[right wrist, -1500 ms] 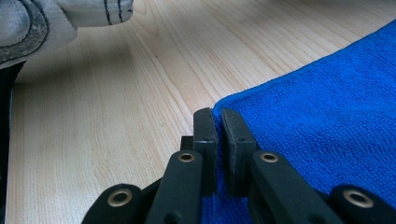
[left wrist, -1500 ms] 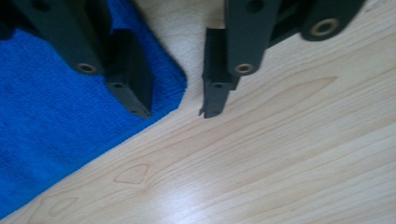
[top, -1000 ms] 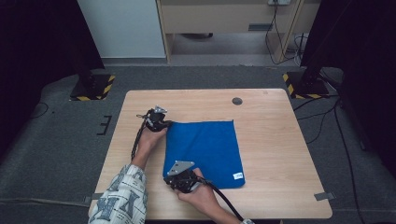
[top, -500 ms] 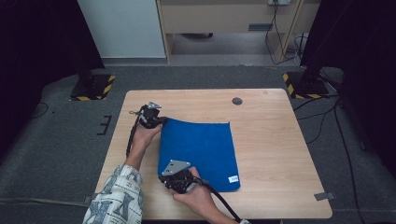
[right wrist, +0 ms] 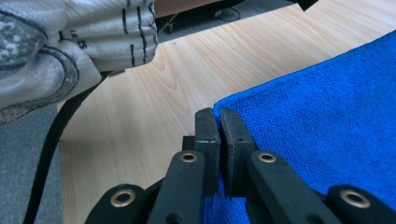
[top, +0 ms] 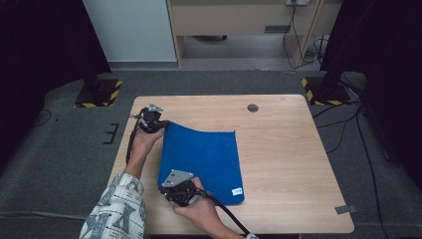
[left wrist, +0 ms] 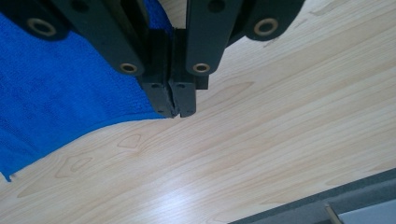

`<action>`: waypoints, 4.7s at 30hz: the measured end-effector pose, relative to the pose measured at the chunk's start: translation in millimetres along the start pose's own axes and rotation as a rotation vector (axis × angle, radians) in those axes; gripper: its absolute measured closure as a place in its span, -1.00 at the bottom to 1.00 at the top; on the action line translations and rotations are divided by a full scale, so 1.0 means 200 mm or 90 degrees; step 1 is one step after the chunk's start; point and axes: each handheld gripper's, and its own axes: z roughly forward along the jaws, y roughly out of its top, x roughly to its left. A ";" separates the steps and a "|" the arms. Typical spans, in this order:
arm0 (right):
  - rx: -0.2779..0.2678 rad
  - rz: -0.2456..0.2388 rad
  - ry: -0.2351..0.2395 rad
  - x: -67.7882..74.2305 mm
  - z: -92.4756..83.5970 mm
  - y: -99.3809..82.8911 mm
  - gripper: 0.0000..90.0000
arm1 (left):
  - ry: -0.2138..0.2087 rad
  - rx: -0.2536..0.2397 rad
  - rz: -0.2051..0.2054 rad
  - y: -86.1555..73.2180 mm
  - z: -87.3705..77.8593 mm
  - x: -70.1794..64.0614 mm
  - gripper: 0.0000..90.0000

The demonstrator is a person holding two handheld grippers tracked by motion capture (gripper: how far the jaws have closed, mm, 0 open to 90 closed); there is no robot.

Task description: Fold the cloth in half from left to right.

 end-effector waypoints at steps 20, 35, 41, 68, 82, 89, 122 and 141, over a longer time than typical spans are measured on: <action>-0.022 0.007 -0.003 0.00 -0.06 0.02 0.94 | -0.025 -0.010 -0.024 0.04 -0.01 -0.05 0.97; -0.004 0.035 -0.042 -0.14 -0.32 -0.17 0.93 | -0.064 0.001 0.010 0.17 0.17 -0.35 0.96; 0.001 0.055 -0.053 -0.18 -0.39 -0.24 0.93 | -0.073 0.009 0.018 0.19 0.22 -0.41 0.96; 0.019 0.070 -0.088 -0.25 -0.57 -0.36 0.93 | -0.104 0.009 0.018 0.25 0.31 -0.59 0.96; 0.045 0.081 -0.085 -0.28 -0.58 -0.44 0.92 | -0.112 0.035 0.018 0.23 0.38 -0.63 0.95; 0.044 0.081 -0.085 -0.28 -0.60 -0.44 0.93 | -0.107 0.030 0.013 0.24 0.38 -0.64 0.96; 0.100 0.160 -0.125 -0.36 -0.67 -0.51 0.14 | -0.133 -0.003 0.024 0.27 0.32 -0.71 0.47; 0.064 0.160 -0.191 -0.67 -0.58 -0.41 -0.36 | -0.090 -0.031 0.048 0.20 0.22 -0.57 -0.11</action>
